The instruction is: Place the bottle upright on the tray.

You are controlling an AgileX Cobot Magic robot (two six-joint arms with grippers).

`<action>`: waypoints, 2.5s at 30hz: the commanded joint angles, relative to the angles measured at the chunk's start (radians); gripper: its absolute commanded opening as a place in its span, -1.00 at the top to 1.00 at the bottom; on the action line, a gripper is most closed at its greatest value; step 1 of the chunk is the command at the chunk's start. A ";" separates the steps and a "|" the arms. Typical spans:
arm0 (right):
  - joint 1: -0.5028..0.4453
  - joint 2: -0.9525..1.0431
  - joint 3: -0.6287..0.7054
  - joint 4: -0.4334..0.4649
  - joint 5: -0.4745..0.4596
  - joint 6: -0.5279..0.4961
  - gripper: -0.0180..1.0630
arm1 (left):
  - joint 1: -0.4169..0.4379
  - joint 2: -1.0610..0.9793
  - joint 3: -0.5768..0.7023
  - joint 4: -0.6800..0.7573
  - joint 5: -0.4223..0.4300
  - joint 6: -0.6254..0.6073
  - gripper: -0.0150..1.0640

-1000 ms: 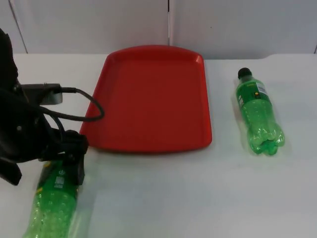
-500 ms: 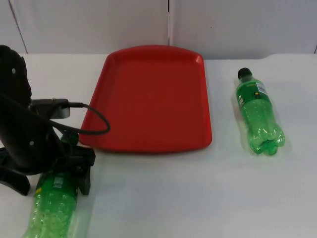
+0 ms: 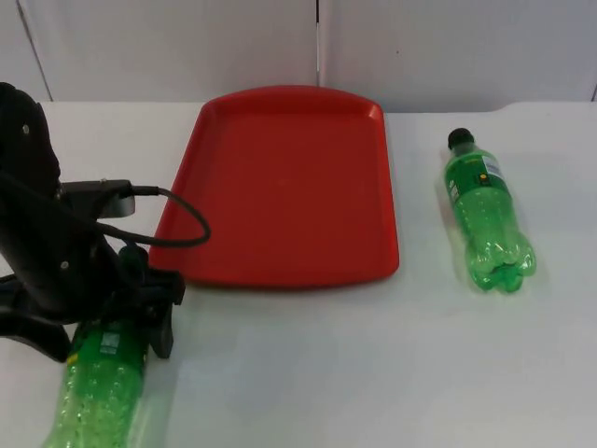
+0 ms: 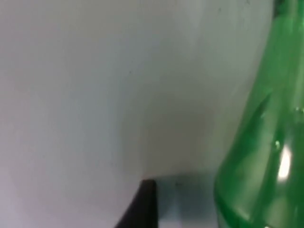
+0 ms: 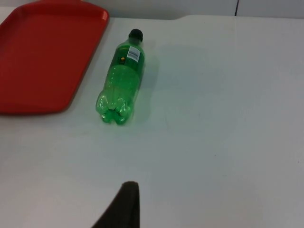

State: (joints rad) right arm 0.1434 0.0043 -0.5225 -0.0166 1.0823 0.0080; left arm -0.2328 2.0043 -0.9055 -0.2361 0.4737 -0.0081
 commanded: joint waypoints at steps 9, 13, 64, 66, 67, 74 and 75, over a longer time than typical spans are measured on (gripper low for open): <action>-0.004 -0.004 0.006 -0.001 -0.004 -0.001 -0.98 | -0.006 0.038 0.010 -0.069 -0.007 0.008 0.97; -0.004 -0.004 0.006 -0.001 -0.004 -0.001 -0.98 | -0.006 0.038 0.010 -0.069 -0.007 0.008 0.97; -0.004 -0.004 0.006 -0.001 -0.004 -0.001 -0.98 | -0.153 -0.335 -0.177 -0.164 -1.061 0.354 0.97; -0.004 -0.004 0.006 -0.001 -0.004 -0.001 -0.98 | -0.153 -0.291 -0.177 -0.043 -1.140 0.223 0.97; -0.004 -0.004 0.006 -0.001 -0.004 -0.001 -0.98 | -0.153 -0.291 -0.177 -0.043 -1.140 0.223 0.97; -0.004 -0.004 0.006 -0.001 -0.004 -0.001 -0.98 | -0.151 -0.092 -0.177 0.227 -1.385 -0.003 0.97; -0.004 -0.004 0.006 -0.001 -0.004 -0.001 -0.98 | -0.149 -0.062 -0.177 0.236 -1.418 -0.024 0.97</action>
State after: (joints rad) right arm 0.1434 0.0043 -0.5225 -0.0166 1.0823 0.0055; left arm -0.3796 1.9051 -1.0776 -0.0438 -0.8574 0.0353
